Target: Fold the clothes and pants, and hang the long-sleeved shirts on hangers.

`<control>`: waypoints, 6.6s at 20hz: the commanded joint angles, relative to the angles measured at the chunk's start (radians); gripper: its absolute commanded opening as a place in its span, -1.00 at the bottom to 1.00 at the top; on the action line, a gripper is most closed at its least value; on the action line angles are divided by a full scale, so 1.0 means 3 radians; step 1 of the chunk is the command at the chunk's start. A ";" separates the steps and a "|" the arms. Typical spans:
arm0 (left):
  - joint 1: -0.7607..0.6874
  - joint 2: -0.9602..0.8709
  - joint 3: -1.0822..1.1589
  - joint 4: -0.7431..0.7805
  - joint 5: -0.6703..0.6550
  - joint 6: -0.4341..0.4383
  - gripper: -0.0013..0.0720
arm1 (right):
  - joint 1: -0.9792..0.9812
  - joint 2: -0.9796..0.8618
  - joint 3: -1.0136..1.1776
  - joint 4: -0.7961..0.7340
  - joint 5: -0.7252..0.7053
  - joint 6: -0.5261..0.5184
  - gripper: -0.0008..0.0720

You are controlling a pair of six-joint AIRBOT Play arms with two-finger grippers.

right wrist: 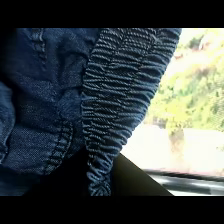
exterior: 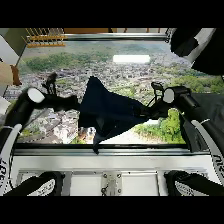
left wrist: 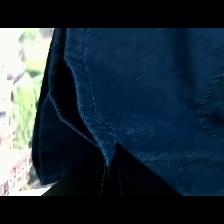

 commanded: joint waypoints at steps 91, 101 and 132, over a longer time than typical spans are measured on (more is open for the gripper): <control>-0.0799 0.0680 -0.0066 -0.0029 -0.0215 -0.0097 -0.93 | -0.0687 -0.0688 -0.1094 0.3255 -0.1212 -0.2365 0.98; -0.0799 0.0680 -0.0066 -0.0028 -0.0212 -0.0095 -0.93 | -0.0549 -0.0662 -0.1083 0.3314 -0.1282 -0.2518 -0.87; -0.0799 0.0678 -0.0069 -0.0025 -0.0211 -0.0093 -0.93 | -0.3775 0.1174 0.0515 -0.0399 0.0735 -0.0028 -0.87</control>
